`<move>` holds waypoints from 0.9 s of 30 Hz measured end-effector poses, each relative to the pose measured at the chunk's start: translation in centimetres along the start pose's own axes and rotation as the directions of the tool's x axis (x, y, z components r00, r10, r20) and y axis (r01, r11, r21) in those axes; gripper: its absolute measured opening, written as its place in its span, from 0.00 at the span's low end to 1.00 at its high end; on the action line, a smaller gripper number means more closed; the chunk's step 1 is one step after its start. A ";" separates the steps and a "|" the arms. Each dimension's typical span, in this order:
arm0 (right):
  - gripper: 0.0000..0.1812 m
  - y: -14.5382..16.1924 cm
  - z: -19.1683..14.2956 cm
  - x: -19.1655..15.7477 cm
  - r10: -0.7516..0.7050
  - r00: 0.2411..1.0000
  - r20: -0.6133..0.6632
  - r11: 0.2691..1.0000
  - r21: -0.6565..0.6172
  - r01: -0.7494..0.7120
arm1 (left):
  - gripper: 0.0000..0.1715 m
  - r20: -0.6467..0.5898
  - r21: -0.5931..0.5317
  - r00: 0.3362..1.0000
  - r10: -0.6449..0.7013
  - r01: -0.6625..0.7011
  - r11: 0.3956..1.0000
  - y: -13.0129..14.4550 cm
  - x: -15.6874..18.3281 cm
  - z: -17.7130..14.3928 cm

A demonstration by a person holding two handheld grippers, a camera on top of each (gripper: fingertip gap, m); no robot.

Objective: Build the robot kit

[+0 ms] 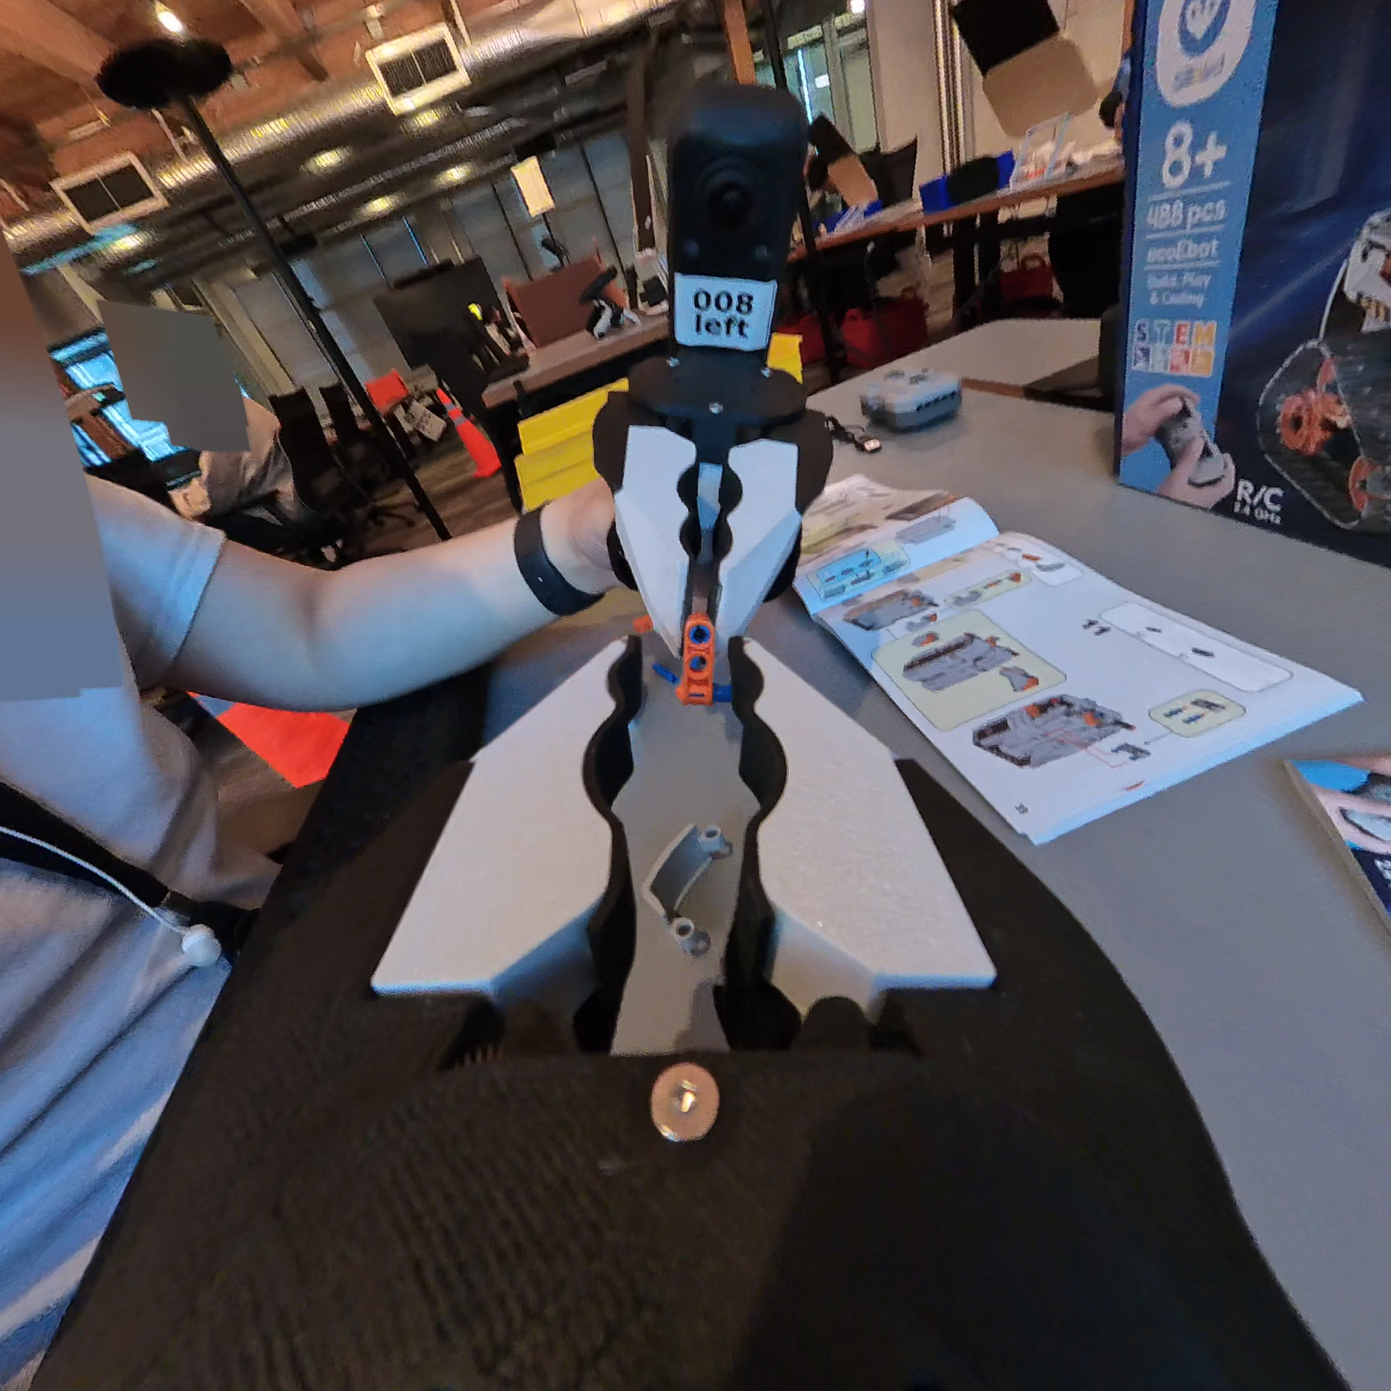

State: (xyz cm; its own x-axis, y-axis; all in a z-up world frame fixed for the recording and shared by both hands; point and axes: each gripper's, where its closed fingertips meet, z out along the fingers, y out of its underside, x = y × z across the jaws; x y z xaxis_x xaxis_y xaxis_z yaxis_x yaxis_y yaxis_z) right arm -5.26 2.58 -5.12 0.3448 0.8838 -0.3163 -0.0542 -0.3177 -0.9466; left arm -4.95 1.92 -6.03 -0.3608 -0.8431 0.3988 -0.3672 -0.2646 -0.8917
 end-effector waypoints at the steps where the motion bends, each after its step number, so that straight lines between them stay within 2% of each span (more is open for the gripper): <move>1: 0.12 0.3 0.1 0.2 0.004 1.000 -0.008 1.000 -0.020 -0.004 | 0.01 0.002 -0.016 1.000 -0.002 0.002 1.000 0.3 -0.1 0.1; 12: 0.04 0.8 0.5 0.1 0.044 0.999 0.010 0.999 -0.032 -0.044 | 0.01 -0.015 -0.055 1.000 -0.013 0.012 0.998 1.0 0.1 0.6; 27: 0.04 0.8 0.6 0.1 0.047 0.999 0.001 0.998 -0.033 -0.047 | 0.01 -0.019 -0.043 1.000 -0.012 0.011 0.999 0.9 0.1 0.5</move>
State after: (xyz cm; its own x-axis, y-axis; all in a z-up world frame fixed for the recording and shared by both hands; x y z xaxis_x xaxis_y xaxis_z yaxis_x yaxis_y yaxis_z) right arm -5.78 2.64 -5.94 0.3410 0.8682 -0.3604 -0.0391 -0.3699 -0.9282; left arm -4.83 1.36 -6.89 -0.3730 -0.8308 0.4131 -0.4074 -0.2534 -0.8774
